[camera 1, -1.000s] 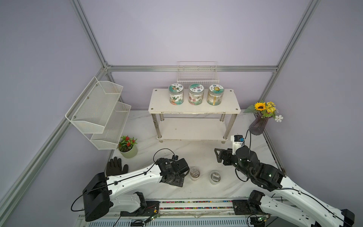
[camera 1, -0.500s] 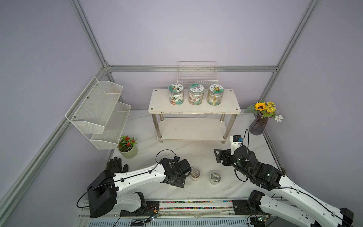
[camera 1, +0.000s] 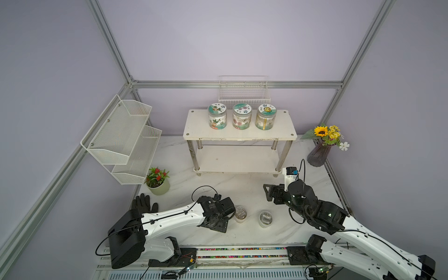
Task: Place the seed container on the shelf
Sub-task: Pick up the seed jar at the center of the board.
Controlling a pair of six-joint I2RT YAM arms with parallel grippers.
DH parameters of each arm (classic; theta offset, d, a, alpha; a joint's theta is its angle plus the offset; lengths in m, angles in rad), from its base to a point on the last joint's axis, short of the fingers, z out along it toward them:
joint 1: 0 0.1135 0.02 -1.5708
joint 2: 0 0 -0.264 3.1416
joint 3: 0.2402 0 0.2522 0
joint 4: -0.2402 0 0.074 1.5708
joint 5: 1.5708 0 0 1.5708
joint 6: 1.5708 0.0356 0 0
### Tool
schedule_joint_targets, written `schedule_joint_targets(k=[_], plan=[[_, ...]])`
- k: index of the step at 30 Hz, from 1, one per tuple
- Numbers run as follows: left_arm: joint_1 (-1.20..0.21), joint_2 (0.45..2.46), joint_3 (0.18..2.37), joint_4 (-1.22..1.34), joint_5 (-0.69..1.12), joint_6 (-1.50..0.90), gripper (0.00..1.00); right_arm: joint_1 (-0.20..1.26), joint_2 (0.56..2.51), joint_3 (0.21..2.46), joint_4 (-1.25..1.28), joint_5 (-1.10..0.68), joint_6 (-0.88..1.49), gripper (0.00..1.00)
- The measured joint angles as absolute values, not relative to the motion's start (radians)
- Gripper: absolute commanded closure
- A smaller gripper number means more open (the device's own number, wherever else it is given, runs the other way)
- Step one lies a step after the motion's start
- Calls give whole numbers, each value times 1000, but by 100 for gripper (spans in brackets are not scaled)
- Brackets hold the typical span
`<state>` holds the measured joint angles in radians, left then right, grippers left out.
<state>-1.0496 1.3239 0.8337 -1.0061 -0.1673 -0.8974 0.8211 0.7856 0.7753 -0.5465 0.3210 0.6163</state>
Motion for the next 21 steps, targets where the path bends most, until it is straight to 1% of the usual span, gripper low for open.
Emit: schedule_joint_targets(k=[5, 21], plan=[[-1050, 1324, 834, -996, -160, -895, 12, 821, 786, 775, -546, 321, 616, 11], [-1050, 1324, 834, -988, -156, -894, 21, 821, 786, 775, -546, 321, 616, 12]])
